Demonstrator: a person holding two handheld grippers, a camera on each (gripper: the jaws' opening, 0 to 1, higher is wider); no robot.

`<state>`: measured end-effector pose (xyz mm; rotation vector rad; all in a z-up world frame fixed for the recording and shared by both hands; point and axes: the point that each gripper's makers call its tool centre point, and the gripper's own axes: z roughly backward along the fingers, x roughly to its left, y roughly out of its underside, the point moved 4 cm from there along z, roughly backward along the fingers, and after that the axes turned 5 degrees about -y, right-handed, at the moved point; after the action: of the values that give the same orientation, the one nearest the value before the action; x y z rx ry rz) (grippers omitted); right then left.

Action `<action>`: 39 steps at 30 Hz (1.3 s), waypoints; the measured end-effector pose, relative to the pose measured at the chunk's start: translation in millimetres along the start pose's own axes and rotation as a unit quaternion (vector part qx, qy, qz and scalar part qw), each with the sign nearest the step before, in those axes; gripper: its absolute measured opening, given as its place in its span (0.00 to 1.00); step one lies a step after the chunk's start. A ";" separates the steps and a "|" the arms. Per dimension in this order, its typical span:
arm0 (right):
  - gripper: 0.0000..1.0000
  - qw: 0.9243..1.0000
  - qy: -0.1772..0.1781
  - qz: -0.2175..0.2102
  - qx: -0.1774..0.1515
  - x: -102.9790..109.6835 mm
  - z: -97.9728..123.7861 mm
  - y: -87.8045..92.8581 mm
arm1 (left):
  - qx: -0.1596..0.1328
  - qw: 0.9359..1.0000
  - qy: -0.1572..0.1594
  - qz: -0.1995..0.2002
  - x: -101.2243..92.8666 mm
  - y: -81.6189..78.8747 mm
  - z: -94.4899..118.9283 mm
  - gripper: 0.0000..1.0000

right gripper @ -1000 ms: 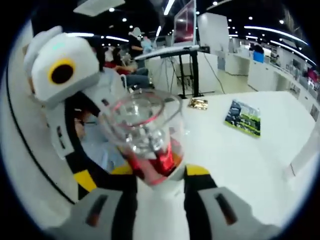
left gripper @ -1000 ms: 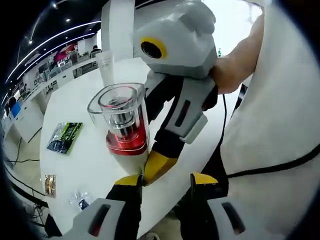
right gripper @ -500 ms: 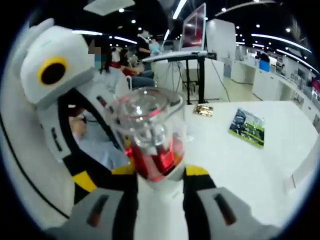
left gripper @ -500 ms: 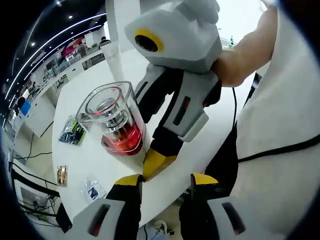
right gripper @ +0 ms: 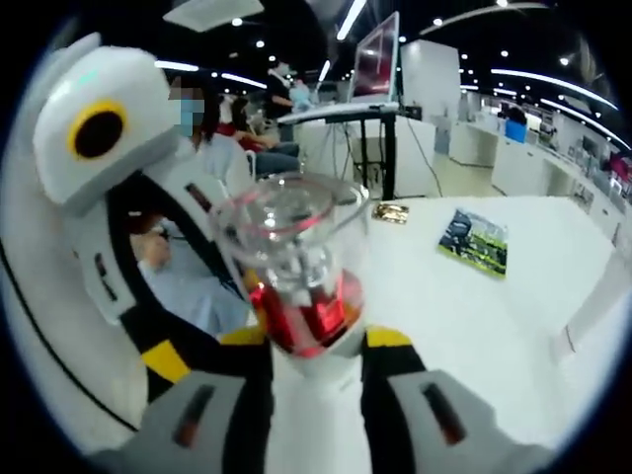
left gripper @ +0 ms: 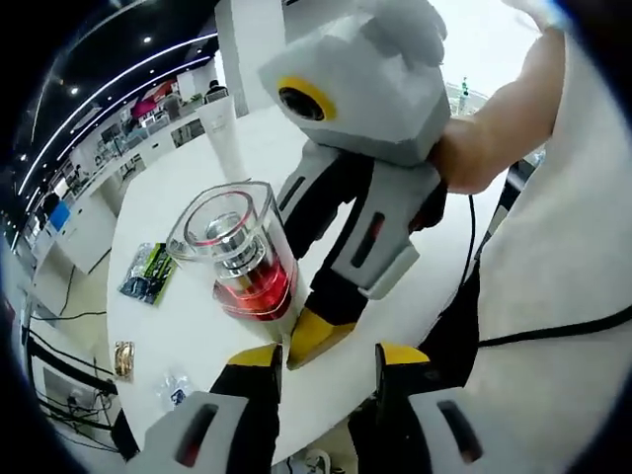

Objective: Arrange the skincare products in the storage area until every visible bottle or jar stands upright without overlapping.

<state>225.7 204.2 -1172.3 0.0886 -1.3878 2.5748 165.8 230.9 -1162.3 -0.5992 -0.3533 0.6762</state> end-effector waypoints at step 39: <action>0.30 0.980 0.168 -0.091 -0.062 -130.7 104.0 6.0 | -0.074 0.984 -0.014 0.163 24.2 -25.3 -1.7 0.39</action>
<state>346.8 93.7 -1139.8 -0.2202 -1.3385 2.2226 196.4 230.7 -1145.2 -0.7998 -0.3367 0.9788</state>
